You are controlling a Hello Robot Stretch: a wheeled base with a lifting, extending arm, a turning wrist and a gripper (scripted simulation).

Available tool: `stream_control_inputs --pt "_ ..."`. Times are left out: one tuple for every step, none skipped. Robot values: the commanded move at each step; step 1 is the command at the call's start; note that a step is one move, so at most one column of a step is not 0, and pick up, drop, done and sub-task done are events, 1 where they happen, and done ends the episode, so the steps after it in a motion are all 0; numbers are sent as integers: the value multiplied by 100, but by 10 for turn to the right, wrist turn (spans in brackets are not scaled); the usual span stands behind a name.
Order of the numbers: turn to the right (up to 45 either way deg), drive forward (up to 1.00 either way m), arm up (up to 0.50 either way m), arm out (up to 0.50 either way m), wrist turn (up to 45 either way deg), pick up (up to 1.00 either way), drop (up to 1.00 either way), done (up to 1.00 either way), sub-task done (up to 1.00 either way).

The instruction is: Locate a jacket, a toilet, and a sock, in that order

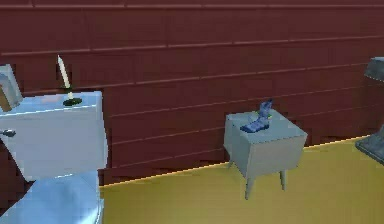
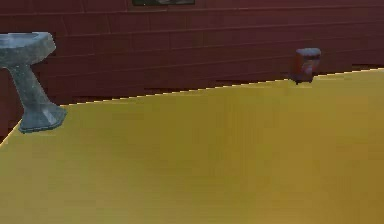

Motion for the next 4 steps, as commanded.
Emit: stream_control_inputs --pt "300 0 0 0 0 0 0 0 0" --pt "0 60 0 0 0 0 0 0 0" --pt "-150 0 0 0 0 0 0 0 0" --pt "0 0 0 0 0 0 0 100 0"
